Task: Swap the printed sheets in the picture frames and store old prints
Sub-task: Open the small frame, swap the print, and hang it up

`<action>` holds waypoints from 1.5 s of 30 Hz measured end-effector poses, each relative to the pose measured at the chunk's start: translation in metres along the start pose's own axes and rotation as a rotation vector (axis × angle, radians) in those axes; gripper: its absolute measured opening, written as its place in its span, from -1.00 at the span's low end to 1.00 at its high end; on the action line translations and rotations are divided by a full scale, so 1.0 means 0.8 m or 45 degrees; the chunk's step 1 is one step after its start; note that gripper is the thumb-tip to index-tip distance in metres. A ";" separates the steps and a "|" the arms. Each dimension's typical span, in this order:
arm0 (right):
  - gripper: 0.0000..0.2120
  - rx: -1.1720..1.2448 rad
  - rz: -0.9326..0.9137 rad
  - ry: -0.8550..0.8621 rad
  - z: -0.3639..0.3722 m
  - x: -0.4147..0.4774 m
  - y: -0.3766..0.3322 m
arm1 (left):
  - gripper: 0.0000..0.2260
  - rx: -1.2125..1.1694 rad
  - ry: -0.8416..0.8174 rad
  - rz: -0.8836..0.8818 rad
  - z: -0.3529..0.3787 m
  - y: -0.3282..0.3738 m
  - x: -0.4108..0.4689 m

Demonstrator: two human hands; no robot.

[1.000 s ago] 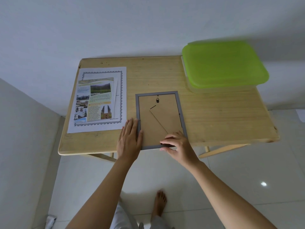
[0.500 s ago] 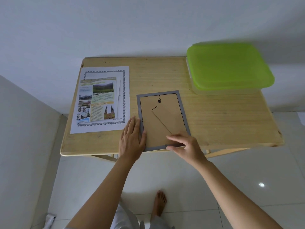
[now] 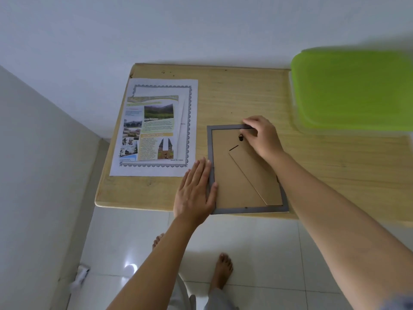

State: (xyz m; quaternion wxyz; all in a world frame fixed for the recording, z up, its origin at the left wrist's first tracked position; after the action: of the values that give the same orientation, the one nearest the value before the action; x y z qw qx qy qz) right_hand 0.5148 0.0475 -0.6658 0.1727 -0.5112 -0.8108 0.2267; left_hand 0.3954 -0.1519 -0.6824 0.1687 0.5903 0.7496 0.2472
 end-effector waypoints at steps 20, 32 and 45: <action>-0.81 0.036 -0.035 0.175 -0.008 0.001 -0.008 | -0.49 -0.004 -0.002 -0.014 0.001 -0.001 0.001; -0.43 -0.199 0.192 0.146 0.003 -0.128 -0.021 | -0.45 -0.046 -0.116 -0.013 0.005 -0.005 0.001; -0.57 0.053 0.309 0.342 -0.035 -0.115 -0.029 | -0.46 -0.083 -0.193 -0.008 0.005 -0.011 0.002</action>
State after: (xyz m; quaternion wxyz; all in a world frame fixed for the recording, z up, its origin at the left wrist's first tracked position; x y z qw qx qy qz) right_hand 0.5503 -0.0396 -0.6346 0.2612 -0.6273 -0.7080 0.1922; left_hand 0.3902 -0.1516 -0.6911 0.2449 0.5992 0.7280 0.2256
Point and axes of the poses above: each hand's wrist, its own x-axis towards the middle knuckle, its own z-axis out of the palm, y = z × x, the point moved 8 cm from there along x, towards the middle knuckle, and after that the axes turned 11 degrees about -x, right-handed, at the moved point
